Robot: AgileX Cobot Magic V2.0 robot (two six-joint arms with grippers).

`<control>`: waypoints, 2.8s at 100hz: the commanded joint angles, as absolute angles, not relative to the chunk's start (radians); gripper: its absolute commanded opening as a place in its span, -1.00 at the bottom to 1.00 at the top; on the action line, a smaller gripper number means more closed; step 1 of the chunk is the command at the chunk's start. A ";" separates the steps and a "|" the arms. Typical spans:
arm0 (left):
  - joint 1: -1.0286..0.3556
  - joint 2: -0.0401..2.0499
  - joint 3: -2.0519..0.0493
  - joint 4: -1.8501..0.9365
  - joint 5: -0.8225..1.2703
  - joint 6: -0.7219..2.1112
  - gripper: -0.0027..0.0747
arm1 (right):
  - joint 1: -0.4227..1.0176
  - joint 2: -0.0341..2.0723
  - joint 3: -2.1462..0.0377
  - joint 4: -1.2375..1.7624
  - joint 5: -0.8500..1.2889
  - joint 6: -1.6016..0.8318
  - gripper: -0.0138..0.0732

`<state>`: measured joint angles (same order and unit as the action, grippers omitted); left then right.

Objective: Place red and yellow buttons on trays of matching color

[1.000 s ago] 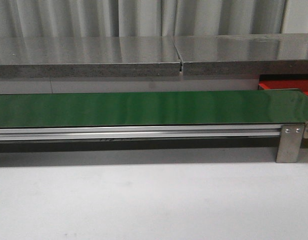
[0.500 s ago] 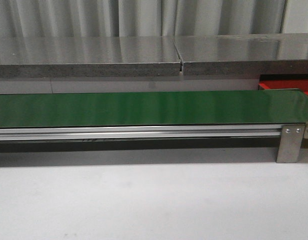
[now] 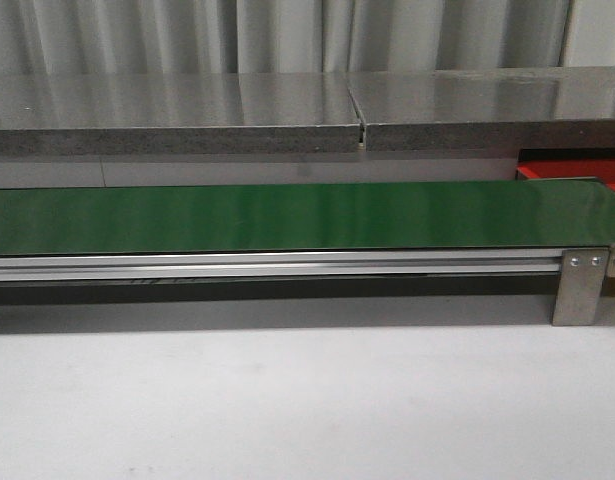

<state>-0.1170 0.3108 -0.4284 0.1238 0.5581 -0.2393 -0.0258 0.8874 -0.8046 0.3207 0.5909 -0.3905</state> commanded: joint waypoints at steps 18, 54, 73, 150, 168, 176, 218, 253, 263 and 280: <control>-0.124 0.320 -0.449 0.122 0.454 -0.237 -0.98 | -0.024 0.876 -0.830 0.326 0.526 -0.402 -0.84; -0.124 0.320 -0.449 0.139 0.456 -0.237 0.37 | -0.024 0.876 -0.830 0.326 0.526 -0.402 -0.84; -0.124 0.320 -0.449 0.120 0.448 -0.237 0.87 | -0.024 0.876 -0.830 0.326 0.526 -0.402 -0.84; 0.234 1.012 -0.869 0.348 0.431 -0.597 0.67 | -0.024 0.876 -0.830 0.326 0.526 -0.402 -0.84; 0.282 1.238 -1.004 0.354 0.423 -0.597 0.67 | -0.024 0.876 -0.830 0.326 0.526 -0.402 -0.84; 0.306 1.323 -1.056 0.359 0.423 -0.597 0.67 | -0.024 0.876 -0.830 0.326 0.526 -0.402 -0.84; 0.392 1.667 -1.215 0.376 0.421 -0.597 0.67 | -0.024 0.876 -0.830 0.326 0.526 -0.402 -0.84; 0.391 1.831 -1.326 0.376 0.404 -0.595 0.67 | -0.024 0.876 -0.830 0.326 0.526 -0.402 -0.84; 0.391 1.861 -1.356 0.376 0.404 -0.590 0.67 | -0.024 0.876 -0.830 0.326 0.526 -0.402 -0.84; 0.391 1.898 -1.395 0.378 0.399 -0.588 0.67 | -0.024 0.876 -0.830 0.326 0.526 -0.402 -0.84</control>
<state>0.3910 1.9356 -1.3482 0.3661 0.4467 -0.5864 -0.0258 0.8874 -0.8046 0.3207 0.5893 -0.3922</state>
